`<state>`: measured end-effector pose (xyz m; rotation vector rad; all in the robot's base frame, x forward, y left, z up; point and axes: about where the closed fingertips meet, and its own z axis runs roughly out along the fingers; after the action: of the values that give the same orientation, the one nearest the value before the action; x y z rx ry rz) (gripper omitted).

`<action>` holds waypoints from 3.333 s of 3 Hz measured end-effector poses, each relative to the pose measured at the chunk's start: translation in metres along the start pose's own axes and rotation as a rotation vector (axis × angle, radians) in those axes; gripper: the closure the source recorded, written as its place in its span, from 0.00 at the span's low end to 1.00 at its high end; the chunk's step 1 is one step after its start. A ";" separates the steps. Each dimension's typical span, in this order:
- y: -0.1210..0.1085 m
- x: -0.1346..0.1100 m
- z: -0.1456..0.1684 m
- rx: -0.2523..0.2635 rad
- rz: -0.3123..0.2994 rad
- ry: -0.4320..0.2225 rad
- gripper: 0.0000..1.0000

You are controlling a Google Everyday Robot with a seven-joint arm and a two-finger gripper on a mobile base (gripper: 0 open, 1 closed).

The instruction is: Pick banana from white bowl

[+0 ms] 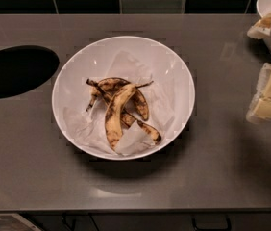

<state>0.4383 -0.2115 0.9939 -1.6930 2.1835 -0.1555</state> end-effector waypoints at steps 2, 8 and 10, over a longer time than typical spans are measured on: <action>0.003 -0.027 -0.002 0.027 -0.078 0.005 0.00; 0.024 -0.156 0.032 -0.019 -0.593 -0.103 0.00; 0.022 -0.167 0.029 0.014 -0.620 -0.103 0.00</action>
Offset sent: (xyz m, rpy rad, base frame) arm 0.0068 0.0590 0.0109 -0.0889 -0.0651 0.1488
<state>0.4632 -0.0420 0.9971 -2.2588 1.5187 -0.2351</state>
